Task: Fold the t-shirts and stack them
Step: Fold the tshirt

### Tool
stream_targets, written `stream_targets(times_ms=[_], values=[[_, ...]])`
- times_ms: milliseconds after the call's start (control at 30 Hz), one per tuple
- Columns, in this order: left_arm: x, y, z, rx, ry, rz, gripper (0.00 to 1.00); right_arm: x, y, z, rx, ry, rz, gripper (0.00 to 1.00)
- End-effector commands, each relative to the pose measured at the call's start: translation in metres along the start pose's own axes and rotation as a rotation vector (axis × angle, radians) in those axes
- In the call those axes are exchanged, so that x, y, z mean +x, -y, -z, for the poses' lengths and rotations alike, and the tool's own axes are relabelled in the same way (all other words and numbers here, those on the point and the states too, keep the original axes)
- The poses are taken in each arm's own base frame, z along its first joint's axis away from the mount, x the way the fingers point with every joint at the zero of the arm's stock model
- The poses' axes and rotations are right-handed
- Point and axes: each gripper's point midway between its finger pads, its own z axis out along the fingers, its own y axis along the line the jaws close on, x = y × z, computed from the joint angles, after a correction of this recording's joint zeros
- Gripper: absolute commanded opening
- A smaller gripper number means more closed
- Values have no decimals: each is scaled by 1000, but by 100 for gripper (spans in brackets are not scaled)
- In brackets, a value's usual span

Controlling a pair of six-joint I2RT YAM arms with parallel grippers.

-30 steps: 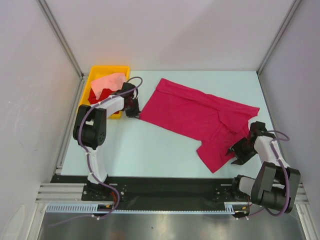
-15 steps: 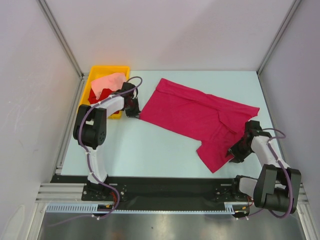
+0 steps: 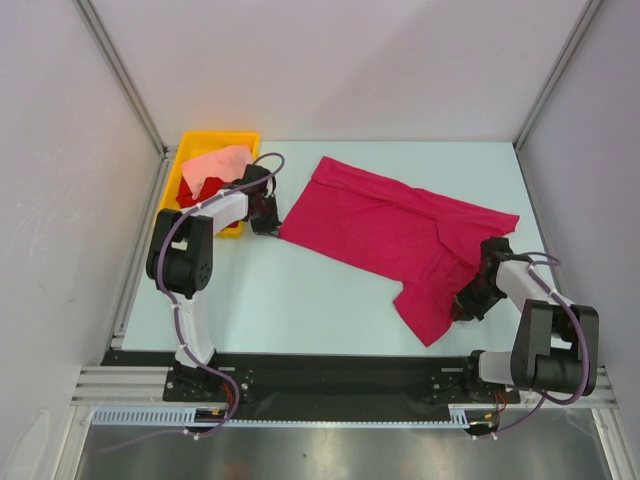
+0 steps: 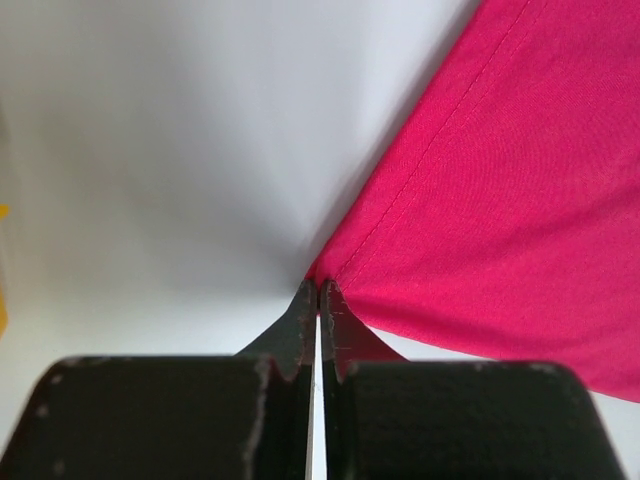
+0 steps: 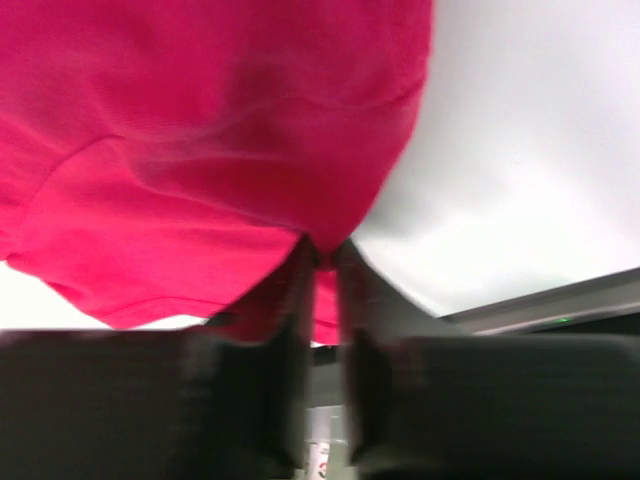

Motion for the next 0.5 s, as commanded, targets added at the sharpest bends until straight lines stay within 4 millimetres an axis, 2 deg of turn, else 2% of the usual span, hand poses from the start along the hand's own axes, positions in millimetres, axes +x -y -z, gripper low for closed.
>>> stream_targets(times_ms=[0,33,167,333,467], values=[[-5,1,0,13,31,22,0,-9,0,-2,19,35,-1,10],[-5,1,1,13,35,26,0,-7,0,-2,17,29,1,0],[-4,0,7,10,46,36,0,5,4,4,8,14,-4,0],[-6,3,21,25,85,51,0,14,5,23,-45,28,-21,0],[-14,12,31,60,110,56,0,3,-1,30,-70,32,-2,0]])
